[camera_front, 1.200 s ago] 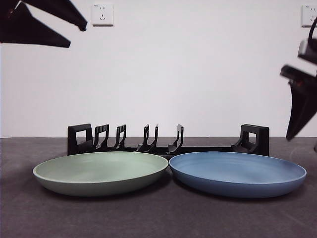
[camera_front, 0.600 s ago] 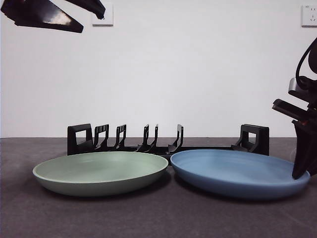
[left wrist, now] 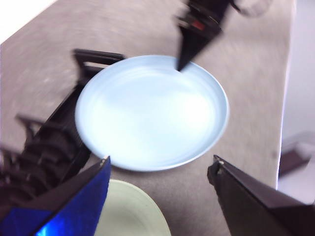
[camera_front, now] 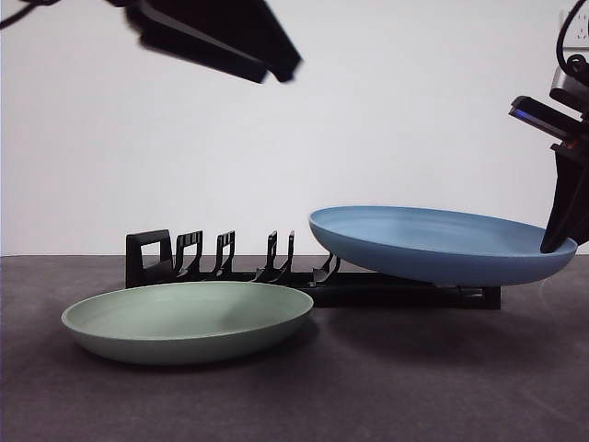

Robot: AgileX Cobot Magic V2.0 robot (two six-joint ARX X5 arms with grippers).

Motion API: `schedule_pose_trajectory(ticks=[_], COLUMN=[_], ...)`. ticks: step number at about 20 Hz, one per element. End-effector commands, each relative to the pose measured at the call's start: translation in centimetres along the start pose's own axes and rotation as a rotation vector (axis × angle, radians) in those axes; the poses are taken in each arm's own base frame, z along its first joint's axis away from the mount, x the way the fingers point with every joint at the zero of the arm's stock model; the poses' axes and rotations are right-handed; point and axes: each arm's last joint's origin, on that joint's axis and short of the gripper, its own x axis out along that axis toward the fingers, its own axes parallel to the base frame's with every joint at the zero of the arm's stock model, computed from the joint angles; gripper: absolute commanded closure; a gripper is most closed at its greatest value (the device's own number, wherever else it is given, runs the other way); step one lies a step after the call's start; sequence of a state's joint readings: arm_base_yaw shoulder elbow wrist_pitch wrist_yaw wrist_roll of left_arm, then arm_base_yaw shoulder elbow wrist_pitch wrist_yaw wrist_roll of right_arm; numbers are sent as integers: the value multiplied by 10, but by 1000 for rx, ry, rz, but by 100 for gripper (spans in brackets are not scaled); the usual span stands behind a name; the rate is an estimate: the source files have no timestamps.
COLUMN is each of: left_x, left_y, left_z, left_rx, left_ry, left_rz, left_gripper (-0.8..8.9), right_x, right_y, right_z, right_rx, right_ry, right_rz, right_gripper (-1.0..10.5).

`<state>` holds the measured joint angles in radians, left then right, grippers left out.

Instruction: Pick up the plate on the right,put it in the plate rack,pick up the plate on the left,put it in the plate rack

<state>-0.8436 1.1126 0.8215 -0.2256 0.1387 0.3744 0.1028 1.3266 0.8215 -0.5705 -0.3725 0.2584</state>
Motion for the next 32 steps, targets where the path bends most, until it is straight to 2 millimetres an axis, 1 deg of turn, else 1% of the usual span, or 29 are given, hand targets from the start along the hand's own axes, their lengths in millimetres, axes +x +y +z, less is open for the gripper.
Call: schedule_pose_trajectory(ticks=[1,2,5,8,10,11,12,13,14,17,22,27,28,29,31,32], left_x=[12,18,32,38,38,39,39,38,38,39,44,47,47,47,47,47], left_y=[-17,-24,-48,-58,-59,-59,-59,-59,-60,-60,-62,-63,-63,-63,-63,-63], left_z=[2,1,-4,-4,-5,-5,-6,-6,-7,-9,-15,-18,-18,-18,-17,-17], left_rx=[185,229,350,401,406,406,415,425,426,427,429,428,427,425,422,419], left_ry=[48,68,157,187,191,195,199,204,209,229,282,297,298,298,299,301], left_rz=[-26,-55,-93,-91,-92,-91,-93,-97,-99,-111,-136,-145,-143,-142,-138,-134], left_gripper=[471,471,471,472,478,552,662,740,791,824,822,822,822,822,822,822], right_x=[0,0,-1,0,1,1,1,1,1,1,-3,-10,-13,-17,-25,-30], right_y=[10,14,28,36,40,41,42,42,42,42,46,51,53,55,59,62], right_z=[1,2,4,2,0,0,0,-1,0,0,2,8,10,12,17,20], right_rx=[-9,-18,-54,-74,-87,-89,-90,-90,-90,-90,-102,-137,-146,-161,-186,-202], right_ry=[29,37,43,53,71,77,81,84,84,84,93,60,48,32,-12,-44], right_rz=[96,138,161,175,193,210,222,229,231,232,307,321,325,330,342,351], right_gripper=[959,959,959,959,959,959,959,959,959,959,959,949,916,817,573,512])
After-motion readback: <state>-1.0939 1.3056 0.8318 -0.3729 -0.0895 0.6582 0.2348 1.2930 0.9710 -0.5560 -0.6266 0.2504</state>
